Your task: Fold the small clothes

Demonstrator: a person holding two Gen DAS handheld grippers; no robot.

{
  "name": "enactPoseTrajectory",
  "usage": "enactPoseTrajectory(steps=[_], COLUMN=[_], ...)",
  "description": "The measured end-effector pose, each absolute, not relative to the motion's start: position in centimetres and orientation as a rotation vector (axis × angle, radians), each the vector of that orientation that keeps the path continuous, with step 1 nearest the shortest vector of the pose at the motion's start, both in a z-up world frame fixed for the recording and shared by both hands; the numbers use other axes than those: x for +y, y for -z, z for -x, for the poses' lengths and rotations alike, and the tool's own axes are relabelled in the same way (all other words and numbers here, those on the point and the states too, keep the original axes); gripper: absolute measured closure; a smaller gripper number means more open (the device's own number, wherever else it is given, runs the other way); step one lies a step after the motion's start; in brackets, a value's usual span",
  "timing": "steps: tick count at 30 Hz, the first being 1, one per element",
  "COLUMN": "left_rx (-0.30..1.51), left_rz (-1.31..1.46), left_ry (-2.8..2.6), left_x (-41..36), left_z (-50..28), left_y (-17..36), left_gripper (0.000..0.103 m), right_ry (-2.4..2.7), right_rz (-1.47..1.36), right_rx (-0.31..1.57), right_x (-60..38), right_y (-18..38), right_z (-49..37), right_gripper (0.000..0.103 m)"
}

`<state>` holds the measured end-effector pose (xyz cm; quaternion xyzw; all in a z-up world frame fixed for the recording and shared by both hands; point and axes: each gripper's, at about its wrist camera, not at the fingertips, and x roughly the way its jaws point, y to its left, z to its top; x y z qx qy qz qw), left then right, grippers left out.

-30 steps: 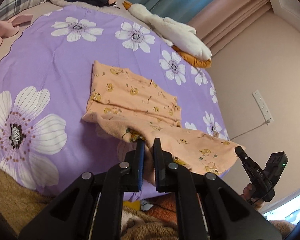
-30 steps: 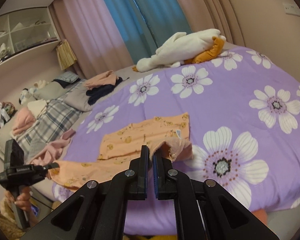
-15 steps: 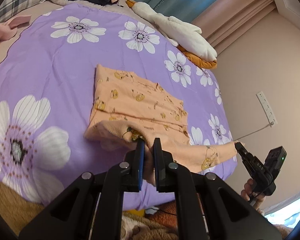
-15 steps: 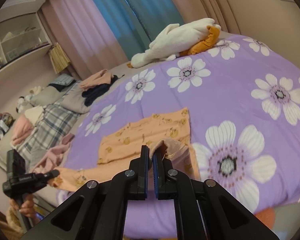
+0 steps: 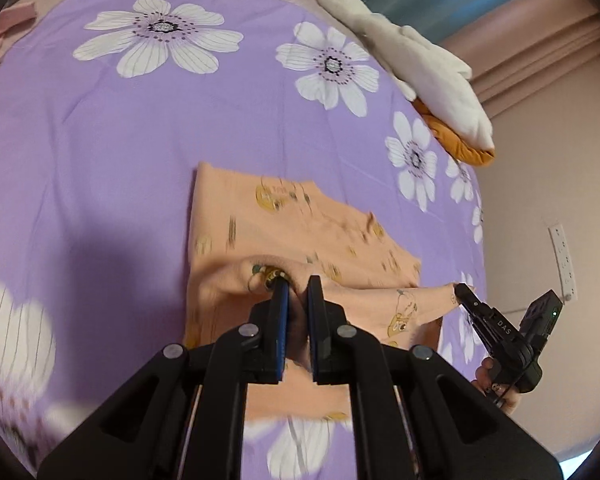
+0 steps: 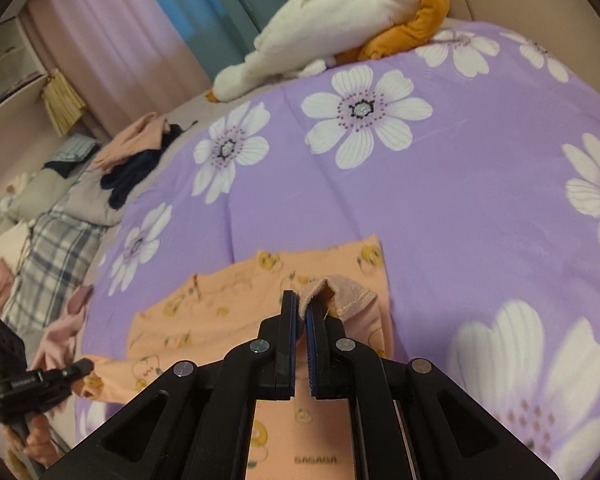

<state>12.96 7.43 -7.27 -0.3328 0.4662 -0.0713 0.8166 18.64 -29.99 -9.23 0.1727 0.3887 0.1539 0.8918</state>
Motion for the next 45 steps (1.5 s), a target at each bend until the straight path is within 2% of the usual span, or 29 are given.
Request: enactPoseTrajectory(steps=[8,14,17,18,19,21,22,23,28,29,31,34,45], left_rx=[1.101,1.12,1.067,1.036,1.016,0.967,0.947,0.929,0.922,0.933,0.957,1.0,1.03], left_rz=[0.748,0.735,0.718,0.698,0.68,0.631,0.62,0.607,0.539,0.525,0.517,0.526,0.499], left_ry=[0.084,0.12,0.142,0.134,0.123,0.099,0.104,0.115,0.147,0.15,0.166,0.186,0.162], left_x=[9.0,9.2,9.1,9.1,9.1,8.9,8.8,8.6,6.5,5.9,4.6,3.6,3.3], left_z=[-19.1,-20.4,-19.5,-18.9,-18.5,-17.3,-16.7,-15.9,-13.0,-12.5,-11.6,-11.8,-17.3], left_y=[12.1,12.7,11.1,10.2,9.5,7.7,7.0,6.2,5.4,5.6,6.8,8.7,12.0], left_gripper=[0.095,0.092,0.073,0.063,0.052,0.037,0.034,0.034,0.038,0.042,0.066,0.082,0.083], right_ry=[-0.256,-0.228,-0.239,-0.241,-0.242,-0.235,-0.226,-0.209,-0.252,-0.256,-0.26,-0.276,-0.293], right_rz=[-0.29,-0.274,-0.262,-0.248,-0.241,-0.24,-0.239,-0.232,-0.223,-0.217,-0.189,-0.203,-0.14], right_rx=[0.919,0.992,0.989,0.98,0.969,0.927,0.909,0.888,0.851,0.855,0.867,0.905,0.959], right_x=[-27.1,-26.4,-26.5,-26.6,-26.8,-27.5,-27.8,-28.1,-28.9,-28.6,-28.1,-27.3,-24.5], right_y=[12.4,14.7,14.4,14.0,13.5,12.2,11.6,11.0,10.2,10.3,10.7,11.8,14.2], right_z=[-25.4,-27.0,-26.5,-26.1,-25.8,-24.9,-24.2,-23.2,-19.6,-19.6,-19.5,-19.8,-21.6], right_gripper=[0.097,0.097,0.094,0.092,0.087,0.074,0.068,0.068,0.068,0.068,0.068,0.068,0.068])
